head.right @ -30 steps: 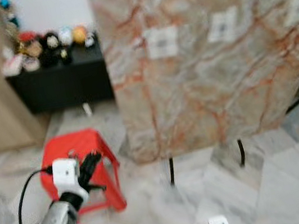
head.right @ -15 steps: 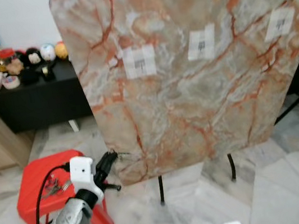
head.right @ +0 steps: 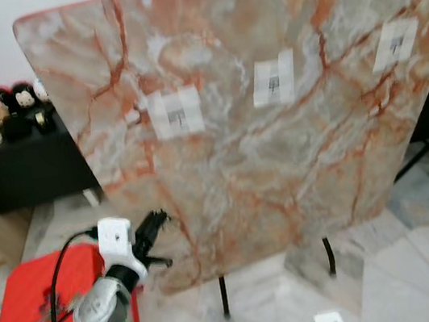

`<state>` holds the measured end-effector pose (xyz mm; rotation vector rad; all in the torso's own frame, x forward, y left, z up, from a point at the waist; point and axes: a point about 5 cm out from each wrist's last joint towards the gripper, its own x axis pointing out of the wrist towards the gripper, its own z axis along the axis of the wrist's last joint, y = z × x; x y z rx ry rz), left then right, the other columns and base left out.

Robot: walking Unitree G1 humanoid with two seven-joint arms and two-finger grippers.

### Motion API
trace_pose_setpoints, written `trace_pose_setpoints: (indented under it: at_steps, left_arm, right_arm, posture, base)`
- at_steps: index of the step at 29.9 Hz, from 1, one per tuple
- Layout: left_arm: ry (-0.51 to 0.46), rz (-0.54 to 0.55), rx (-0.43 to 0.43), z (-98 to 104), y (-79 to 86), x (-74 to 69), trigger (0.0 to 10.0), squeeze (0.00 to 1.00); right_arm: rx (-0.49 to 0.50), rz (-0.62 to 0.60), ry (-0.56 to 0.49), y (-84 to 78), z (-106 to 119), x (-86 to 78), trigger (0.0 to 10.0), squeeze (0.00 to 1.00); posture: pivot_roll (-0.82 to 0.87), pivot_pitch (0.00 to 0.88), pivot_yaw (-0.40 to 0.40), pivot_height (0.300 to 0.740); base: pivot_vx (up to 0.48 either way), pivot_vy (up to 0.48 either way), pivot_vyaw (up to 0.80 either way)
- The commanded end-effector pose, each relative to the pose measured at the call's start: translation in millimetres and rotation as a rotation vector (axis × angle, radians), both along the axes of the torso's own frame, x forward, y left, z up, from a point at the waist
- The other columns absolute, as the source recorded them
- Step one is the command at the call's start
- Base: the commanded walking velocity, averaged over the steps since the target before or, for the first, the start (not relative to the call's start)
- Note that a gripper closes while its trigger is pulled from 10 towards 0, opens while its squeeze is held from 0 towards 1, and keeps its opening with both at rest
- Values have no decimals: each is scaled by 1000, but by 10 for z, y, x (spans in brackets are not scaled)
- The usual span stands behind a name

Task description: Hang keys on a hook

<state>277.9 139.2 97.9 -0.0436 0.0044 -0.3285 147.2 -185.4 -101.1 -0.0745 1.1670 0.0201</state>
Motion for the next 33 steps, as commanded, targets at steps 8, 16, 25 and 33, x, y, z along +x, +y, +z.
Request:
trace_pose_setpoints:
  at_steps: [8,16,25,33]
  left_arm:
    - [-10,-64,-8,67,-74,26,10000,0]
    - [-12,-194,-34,140,-266,2,10000,0]
    - [-31,-323,-90,269,-547,62,10000,0]
    - [-64,-308,-202,470,-579,223,10000,0]
  right_arm:
    - [14,4,-15,48,16,56,10000,0]
    - [13,8,-16,51,16,58,10000,0]
    - [5,41,-16,57,21,69,10000,0]
    - [3,55,-16,63,22,75,10000,0]
  posture:
    - [79,0,-41,740]
    - [79,0,-40,740]
    - [75,0,-38,740]
    - [75,0,-35,740]
  base:
    - [314,0,0]
    - [0,0,0]
    - [0,0,0]
    - [0,0,0]
